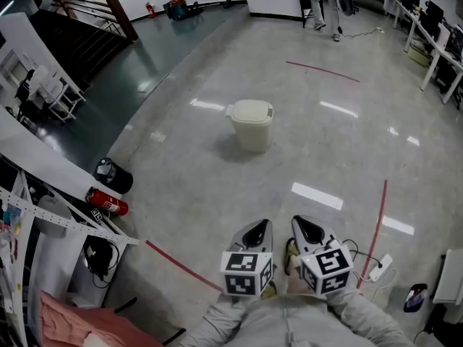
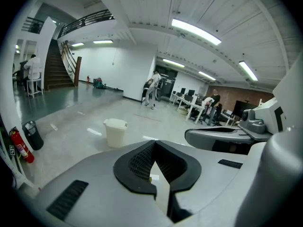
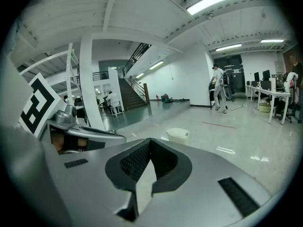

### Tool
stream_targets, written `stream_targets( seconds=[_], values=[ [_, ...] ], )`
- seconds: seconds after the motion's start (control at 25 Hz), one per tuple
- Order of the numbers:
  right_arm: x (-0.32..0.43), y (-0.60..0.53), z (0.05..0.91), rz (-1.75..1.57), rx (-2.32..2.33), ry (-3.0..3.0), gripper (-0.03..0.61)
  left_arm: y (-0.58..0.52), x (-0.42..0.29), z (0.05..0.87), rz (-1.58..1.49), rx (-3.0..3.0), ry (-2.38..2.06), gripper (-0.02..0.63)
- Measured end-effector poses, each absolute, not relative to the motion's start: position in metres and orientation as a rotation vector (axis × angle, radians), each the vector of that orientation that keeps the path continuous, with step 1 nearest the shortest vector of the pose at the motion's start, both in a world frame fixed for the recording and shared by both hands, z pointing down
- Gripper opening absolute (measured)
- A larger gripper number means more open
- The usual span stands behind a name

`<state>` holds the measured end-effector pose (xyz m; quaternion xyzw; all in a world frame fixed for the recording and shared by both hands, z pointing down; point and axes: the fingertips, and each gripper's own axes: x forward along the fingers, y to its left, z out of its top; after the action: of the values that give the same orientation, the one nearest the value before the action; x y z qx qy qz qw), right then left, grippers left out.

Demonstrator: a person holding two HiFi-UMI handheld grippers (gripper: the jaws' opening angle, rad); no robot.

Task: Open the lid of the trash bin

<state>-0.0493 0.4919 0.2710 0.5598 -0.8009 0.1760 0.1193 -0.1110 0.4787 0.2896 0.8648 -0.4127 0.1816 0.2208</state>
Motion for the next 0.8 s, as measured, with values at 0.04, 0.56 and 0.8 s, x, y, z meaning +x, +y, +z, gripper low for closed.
stream_targets(
  seconds=[0.04, 0.56, 0.8],
  values=[
    [-0.045, 0.482, 0.272, 0.527, 1.639, -2.336, -0.006, 0.470, -0.107, 0.289, 0.496, 2.387, -1.136, 0.005],
    [-0.001, 0.376, 0.263, 0.518, 1.540, -2.381, -0.005, 0.368, -0.061, 0.277, 0.472, 2.373, -1.206, 0.005],
    [0.019, 0.343, 0.259, 0.470, 1.490, -2.414, -0.006, 0.336, -0.042, 0.280, 0.434, 2.348, -1.252, 0.005]
  ],
)
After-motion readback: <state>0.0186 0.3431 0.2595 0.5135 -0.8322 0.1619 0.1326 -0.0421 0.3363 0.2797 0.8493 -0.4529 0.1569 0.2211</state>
